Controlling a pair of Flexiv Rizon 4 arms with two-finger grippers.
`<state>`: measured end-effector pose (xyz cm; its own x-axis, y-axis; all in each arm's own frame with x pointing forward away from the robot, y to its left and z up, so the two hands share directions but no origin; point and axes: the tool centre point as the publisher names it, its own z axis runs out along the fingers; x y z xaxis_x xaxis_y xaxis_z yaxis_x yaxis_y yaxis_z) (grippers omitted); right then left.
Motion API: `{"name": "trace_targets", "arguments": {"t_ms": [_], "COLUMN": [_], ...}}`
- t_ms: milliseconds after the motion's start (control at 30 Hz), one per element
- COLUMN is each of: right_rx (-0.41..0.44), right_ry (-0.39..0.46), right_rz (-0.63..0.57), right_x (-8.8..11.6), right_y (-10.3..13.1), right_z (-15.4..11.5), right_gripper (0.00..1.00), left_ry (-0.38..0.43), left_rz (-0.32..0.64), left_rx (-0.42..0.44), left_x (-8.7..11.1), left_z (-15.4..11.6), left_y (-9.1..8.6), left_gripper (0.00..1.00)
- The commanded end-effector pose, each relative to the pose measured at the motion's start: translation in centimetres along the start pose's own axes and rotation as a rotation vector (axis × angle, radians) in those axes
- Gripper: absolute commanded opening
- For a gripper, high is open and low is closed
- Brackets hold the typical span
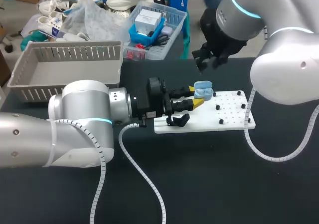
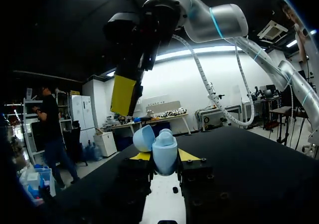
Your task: Pick up each earbud case from the left stands, insert the matching earbuds, close the lid, and place the case in the box.
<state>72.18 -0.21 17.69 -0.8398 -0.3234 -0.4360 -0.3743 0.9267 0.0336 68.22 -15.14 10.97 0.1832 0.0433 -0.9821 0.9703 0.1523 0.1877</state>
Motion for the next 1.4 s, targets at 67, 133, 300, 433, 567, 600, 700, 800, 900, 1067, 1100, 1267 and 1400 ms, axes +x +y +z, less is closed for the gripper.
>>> {"name": "trace_targets", "arguments": {"t_ms": [67, 133, 300, 433, 567, 600, 700, 800, 900, 1067, 1100, 1267, 1400], "right_rx": [0.023, 0.022, 0.021, 0.019, 0.019, 0.018, 0.016, 0.015, 0.013, 0.012, 0.013, 0.013, 0.013], "right_ry": [0.004, 0.009, 0.015, 0.022, 0.026, 0.027, 0.028, 0.032, 0.036, 0.039, 0.04, 0.034, 0.029], "right_rz": [0.009, 0.015, 0.02, 0.021, 0.021, 0.022, 0.022, 0.021, 0.021, 0.025, 0.025, 0.027, 0.028], "right_x": [-0.2, -0.2, 0.1, 0.5, 0.8, 0.9, 1.2, 1.4, 1.7, 2.2, 2.3, 2.8, 3.1], "right_y": [-0.1, -0.3, -0.3, -0.2, -0.2, -0.1, -0.1, 0.1, 0.2, 0.2, 0.2, 0.2, 0.2], "right_z": [0.7, 0.9, 1.2, 1.5, 1.5, 1.5, 1.5, 1.7, 1.7, 1.6, 1.5, 1.0, 0.7], "right_gripper": [0.4, 0.33, 0.37, 0.39, 0.38, 0.38, 0.39, 0.39, 0.39, 0.38, 0.37, 0.38, 0.38], "left_ry": [0.0, 0.0, 0.0, 0.0, 0.0, 0.0, 0.0, 0.0, 0.0, 0.0, 0.0, 0.0, 0.0], "left_rz": [0.001, 0.001, 0.001, 0.001, 0.001, 0.001, 0.001, 0.001, 0.001, 0.001, 0.001, 0.001, 0.001], "left_rx": [-0.004, -0.004, -0.004, -0.004, -0.004, -0.004, -0.004, -0.004, -0.004, -0.004, -0.004, -0.004, -0.004], "left_x": [0.0, 0.0, 0.0, 0.0, 0.0, 0.0, 0.0, 0.0, 0.0, 0.0, 0.0, 0.0, 0.0], "left_z": [0.0, 0.0, 0.0, 0.0, 0.0, 0.0, 0.0, 0.0, 0.0, 0.0, 0.0, 0.0, 0.0], "left_y": [-0.1, -0.1, -0.1, -0.1, -0.1, -0.1, -0.1, -0.1, -0.1, -0.1, -0.1, -0.1, -0.1], "left_gripper": [0.0, 0.0, 0.0, 0.0, 0.0, 0.0, 0.0, 0.0, 0.0, 0.0, 0.0, 0.0, 0.0]}}
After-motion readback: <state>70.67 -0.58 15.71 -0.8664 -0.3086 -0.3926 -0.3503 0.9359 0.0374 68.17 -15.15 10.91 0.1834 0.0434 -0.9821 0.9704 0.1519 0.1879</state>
